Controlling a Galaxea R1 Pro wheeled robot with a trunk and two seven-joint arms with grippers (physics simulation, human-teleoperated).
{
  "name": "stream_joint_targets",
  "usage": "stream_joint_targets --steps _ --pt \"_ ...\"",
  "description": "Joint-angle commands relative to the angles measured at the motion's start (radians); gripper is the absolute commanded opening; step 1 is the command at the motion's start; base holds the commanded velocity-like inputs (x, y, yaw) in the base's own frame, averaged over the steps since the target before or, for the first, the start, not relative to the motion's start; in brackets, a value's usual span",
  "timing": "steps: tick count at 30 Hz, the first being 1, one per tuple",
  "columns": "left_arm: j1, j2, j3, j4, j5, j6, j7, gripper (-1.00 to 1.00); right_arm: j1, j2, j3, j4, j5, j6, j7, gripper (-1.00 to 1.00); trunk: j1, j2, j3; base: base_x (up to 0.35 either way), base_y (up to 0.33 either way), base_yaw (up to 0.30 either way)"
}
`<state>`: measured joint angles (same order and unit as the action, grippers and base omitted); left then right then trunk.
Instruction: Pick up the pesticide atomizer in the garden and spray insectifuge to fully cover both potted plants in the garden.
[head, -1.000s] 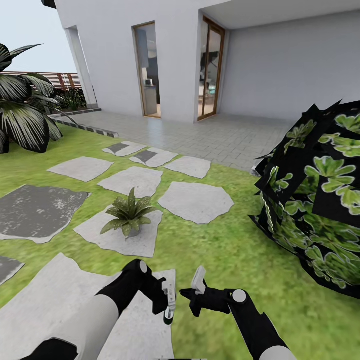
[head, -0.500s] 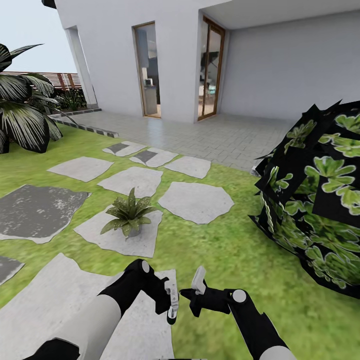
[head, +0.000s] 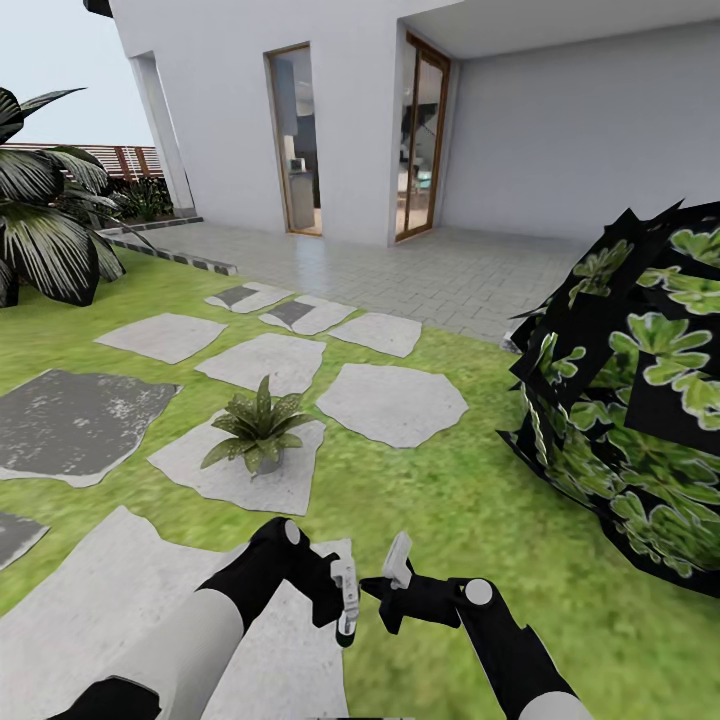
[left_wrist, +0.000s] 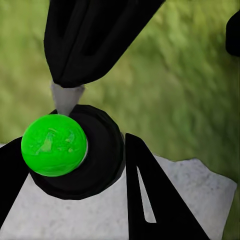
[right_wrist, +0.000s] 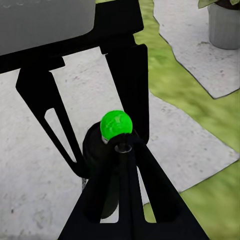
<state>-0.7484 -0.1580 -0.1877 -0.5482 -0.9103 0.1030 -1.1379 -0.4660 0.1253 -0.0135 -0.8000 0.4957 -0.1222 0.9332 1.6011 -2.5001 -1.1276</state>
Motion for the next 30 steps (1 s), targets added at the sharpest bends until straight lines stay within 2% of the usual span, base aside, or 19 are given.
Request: stream_joint_targets --steps 1,13,18,20,26,30 --pt "0.0 -0.001 -0.001 -0.001 -0.001 0.011 -0.005 -1.0 0.0 0.0 -0.002 -0.001 0.011 -0.01 0.001 -1.0 0.0 0.0 -0.001 0.0 0.0 0.0" --pt "0.0 -0.002 -0.001 0.0 -0.001 0.011 -0.005 -1.0 0.0 0.0 -0.002 -0.001 0.011 -0.01 0.001 -1.0 0.0 0.0 -0.001 0.0 0.0 0.0" --pt "0.0 0.013 -0.001 0.008 -0.009 0.009 -0.001 -1.0 0.0 0.0 -0.001 -0.001 0.011 -0.01 0.001 -1.0 0.0 0.0 -0.001 0.0 0.0 0.0" --pt "0.001 0.036 -0.001 0.009 -0.014 0.009 0.002 -1.0 0.0 0.0 -0.002 0.0 0.011 -0.011 0.001 -1.0 0.0 0.0 -0.001 0.0 0.0 0.0" --pt "0.005 0.16 -0.004 0.01 -0.008 0.008 0.003 -1.0 0.0 0.0 -0.002 0.005 0.014 -0.013 0.001 -1.0 0.0 0.0 -0.001 0.0 0.0 0.0" --pt "0.082 0.201 0.002 0.0 -0.011 0.006 0.004 -1.0 0.0 -0.003 -0.002 0.008 0.019 -0.014 0.001 -1.0 0.0 0.0 -0.001 0.0 0.0 0.0"
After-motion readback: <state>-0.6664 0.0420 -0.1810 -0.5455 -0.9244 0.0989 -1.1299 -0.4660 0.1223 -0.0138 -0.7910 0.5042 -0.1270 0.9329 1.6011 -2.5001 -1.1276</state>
